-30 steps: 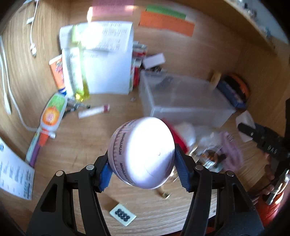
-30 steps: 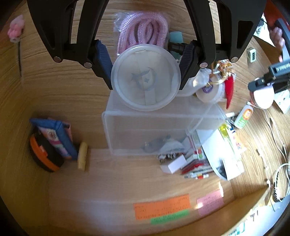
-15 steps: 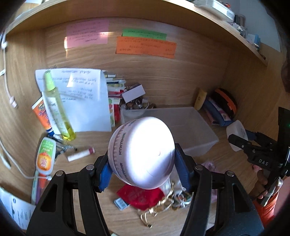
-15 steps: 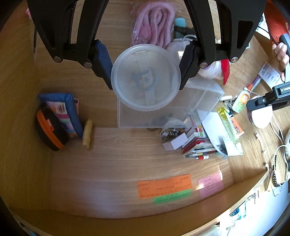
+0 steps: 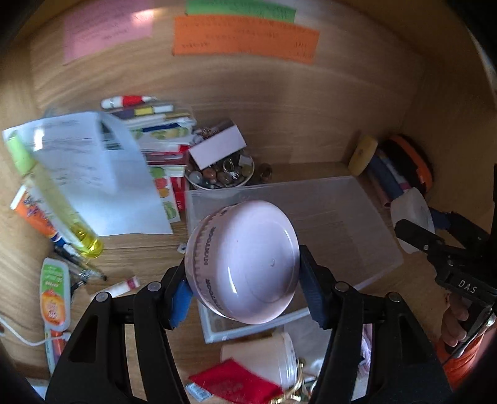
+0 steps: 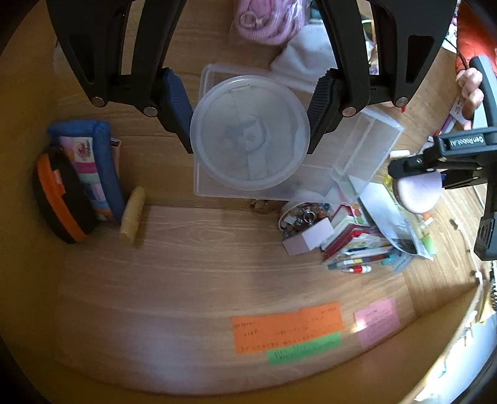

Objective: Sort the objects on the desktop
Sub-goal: 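Carry both held items over the clear box and release them inside, then grasp the white domino tile with the left gripper, then grasp the bagged pink rope with the right gripper while the left lifts the domino, then lower the domino and pink rope into the clear box and open both grippers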

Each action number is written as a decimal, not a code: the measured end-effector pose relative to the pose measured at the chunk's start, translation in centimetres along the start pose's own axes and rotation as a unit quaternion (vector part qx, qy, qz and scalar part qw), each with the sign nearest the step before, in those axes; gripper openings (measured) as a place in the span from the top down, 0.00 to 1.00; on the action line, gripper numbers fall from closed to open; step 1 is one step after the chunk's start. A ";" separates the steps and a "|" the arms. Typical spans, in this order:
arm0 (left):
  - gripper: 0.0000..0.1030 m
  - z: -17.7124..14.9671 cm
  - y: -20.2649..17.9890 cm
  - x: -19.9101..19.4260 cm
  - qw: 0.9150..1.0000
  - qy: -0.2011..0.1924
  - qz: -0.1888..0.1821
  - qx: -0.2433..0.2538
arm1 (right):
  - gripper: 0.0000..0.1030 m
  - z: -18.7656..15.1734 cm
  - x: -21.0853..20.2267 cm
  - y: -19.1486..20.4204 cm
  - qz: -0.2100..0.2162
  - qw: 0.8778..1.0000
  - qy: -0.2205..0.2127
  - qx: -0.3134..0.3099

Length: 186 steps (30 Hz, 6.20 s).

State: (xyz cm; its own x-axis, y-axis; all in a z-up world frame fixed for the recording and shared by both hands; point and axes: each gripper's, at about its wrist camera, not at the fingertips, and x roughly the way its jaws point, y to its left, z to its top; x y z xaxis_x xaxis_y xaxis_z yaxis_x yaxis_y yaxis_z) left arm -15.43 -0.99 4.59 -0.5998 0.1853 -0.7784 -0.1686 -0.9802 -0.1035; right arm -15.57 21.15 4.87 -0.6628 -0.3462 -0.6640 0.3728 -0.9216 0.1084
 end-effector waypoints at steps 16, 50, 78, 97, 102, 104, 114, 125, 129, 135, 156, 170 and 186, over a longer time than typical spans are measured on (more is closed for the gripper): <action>0.41 0.8 -1.3 9.6 0.994 0.107 0.001 0.029 | 0.39 0.6 9.8 -0.2 0.001 0.993 0.113 -0.042; 0.32 0.5 -2.6 5.4 0.995 0.075 0.017 0.067 | 0.29 0.9 7.0 1.5 -0.031 0.992 0.087 -0.084; 0.12 -16.8 6.1 -6.4 0.997 0.001 0.067 -0.027 | 0.18 -12.1 -4.3 1.0 -0.052 0.998 0.039 0.000; 0.35 -25.3 6.0 -4.9 0.995 0.026 0.091 -0.004 | 0.18 -15.7 -2.6 1.6 -0.036 0.995 0.089 0.019; 0.41 -25.4 6.8 -4.3 0.996 0.030 0.078 -0.016 | 0.17 -15.1 -1.7 1.5 -0.032 0.995 0.093 0.025; 0.43 -25.4 7.0 -4.3 0.996 0.027 0.078 -0.021 | 0.17 -14.8 -1.1 1.2 -0.025 0.994 0.099 0.033; 0.67 -25.0 7.1 -4.0 0.996 0.015 0.089 -0.024 | 0.16 -14.0 1.5 1.1 -0.030 0.993 0.111 0.032; 0.68 -23.6 7.8 -3.3 0.997 0.025 0.061 -0.048 | 0.43 -14.2 1.1 0.1 -0.045 0.994 0.100 0.021; 0.68 -22.7 7.8 -3.4 0.997 0.018 0.056 -0.051 | 0.51 -14.3 -0.2 -1.2 -0.060 0.994 0.084 0.024; 0.68 -20.4 6.7 -5.3 0.998 -0.023 0.048 -0.044 | 0.52 -14.0 -2.4 -3.1 -0.054 0.996 0.058 0.043; 0.68 -9.9 1.8 -5.9 0.997 -0.068 0.020 0.030 | 0.53 -7.3 -6.3 -1.7 -0.011 0.999 -0.045 0.020; 0.68 -5.6 1.6 0.5 1.000 -0.014 -0.007 0.026 | 0.53 -1.4 -1.3 0.1 0.006 0.999 -0.035 0.001; 0.69 -4.4 1.0 5.2 0.998 0.031 -0.008 0.054 | 0.53 0.6 7.6 3.6 -0.001 0.998 0.048 -0.050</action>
State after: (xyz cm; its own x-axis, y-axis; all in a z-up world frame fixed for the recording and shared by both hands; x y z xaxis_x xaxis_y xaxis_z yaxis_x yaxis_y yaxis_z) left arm -15.29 -1.26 -2.27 -0.5464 0.1936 -0.8148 -0.2630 -0.9634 -0.0526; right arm -19.62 15.09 0.65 -0.6007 -0.3214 -0.7320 0.4374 -0.8986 0.0356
